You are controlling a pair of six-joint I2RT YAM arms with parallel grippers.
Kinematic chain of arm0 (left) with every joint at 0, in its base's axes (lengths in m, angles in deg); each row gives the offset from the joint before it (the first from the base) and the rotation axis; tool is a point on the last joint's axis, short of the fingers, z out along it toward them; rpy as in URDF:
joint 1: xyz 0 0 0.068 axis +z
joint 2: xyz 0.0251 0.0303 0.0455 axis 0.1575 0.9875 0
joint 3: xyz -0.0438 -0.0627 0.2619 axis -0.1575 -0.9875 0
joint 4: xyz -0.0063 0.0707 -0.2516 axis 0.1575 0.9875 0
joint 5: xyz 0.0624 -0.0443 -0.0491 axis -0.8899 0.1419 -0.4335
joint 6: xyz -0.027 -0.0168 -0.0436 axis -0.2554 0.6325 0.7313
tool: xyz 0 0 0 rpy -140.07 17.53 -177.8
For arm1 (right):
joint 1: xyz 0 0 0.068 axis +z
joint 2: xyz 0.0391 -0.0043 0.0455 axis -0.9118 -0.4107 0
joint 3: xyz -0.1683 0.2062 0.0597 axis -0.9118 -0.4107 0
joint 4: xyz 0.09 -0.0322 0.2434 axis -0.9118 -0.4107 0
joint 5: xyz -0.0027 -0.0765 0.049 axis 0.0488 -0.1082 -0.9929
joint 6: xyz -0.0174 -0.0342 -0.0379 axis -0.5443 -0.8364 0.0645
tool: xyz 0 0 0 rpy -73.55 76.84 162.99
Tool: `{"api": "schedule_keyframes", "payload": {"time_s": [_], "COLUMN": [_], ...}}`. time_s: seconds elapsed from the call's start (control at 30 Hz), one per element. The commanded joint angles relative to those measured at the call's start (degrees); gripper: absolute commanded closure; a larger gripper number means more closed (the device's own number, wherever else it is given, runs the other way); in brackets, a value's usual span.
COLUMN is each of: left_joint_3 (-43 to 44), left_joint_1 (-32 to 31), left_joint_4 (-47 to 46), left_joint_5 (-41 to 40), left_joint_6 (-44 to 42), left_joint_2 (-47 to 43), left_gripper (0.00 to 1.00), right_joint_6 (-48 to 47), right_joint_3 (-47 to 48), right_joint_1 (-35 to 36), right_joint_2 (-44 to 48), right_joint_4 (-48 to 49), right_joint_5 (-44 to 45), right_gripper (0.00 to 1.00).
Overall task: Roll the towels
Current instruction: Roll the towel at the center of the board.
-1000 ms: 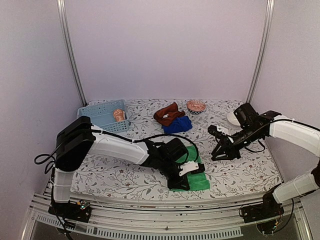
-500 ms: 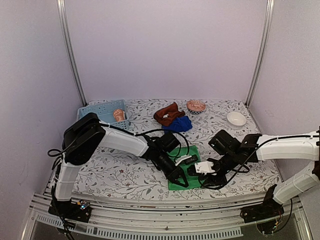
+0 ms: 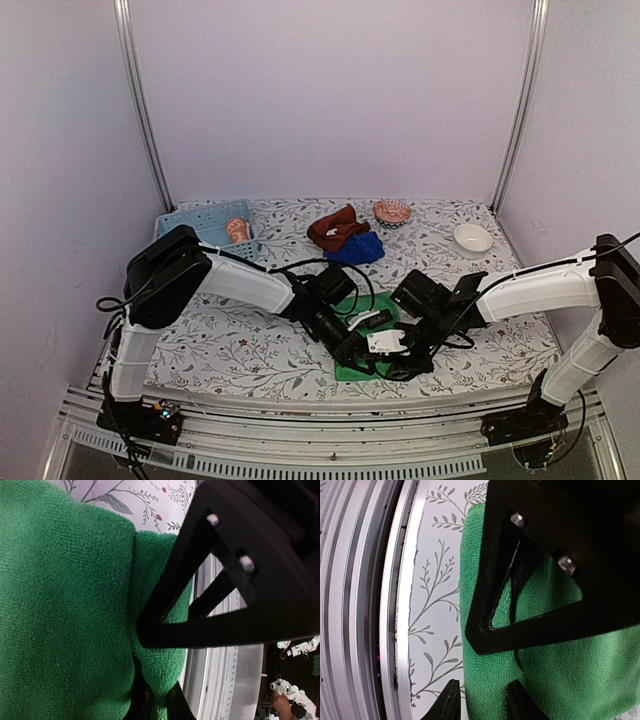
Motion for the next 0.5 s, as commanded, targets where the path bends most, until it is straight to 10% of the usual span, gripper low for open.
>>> {"api": "schedule_keyframes", "payload": {"time_s": [0.0, 0.23, 0.47], "left_joint_3": [-1.9, -2.8, -16.2], "left_joint_1": [0.8, 1.7, 3.4], "left_joint_4": [2.3, 1.7, -7.6], "left_joint_5": [-1.7, -1.5, -7.7], "left_joint_6": [0.7, 0.2, 1.3], "left_joint_2": [2.3, 1.0, -12.3], "left_gripper": [1.00, 0.97, 0.69], "right_joint_6": [1.2, 1.5, 1.1], "right_joint_3": [1.6, 3.1, 7.5], "right_joint_1": [0.6, 0.3, -3.7], "right_joint_2": [-3.1, -4.7, -9.3], "right_joint_4": [1.0, -3.0, -13.2], "right_joint_5": [-0.3, -4.4, -16.3], "right_gripper": [0.68, 0.96, 0.97]}}
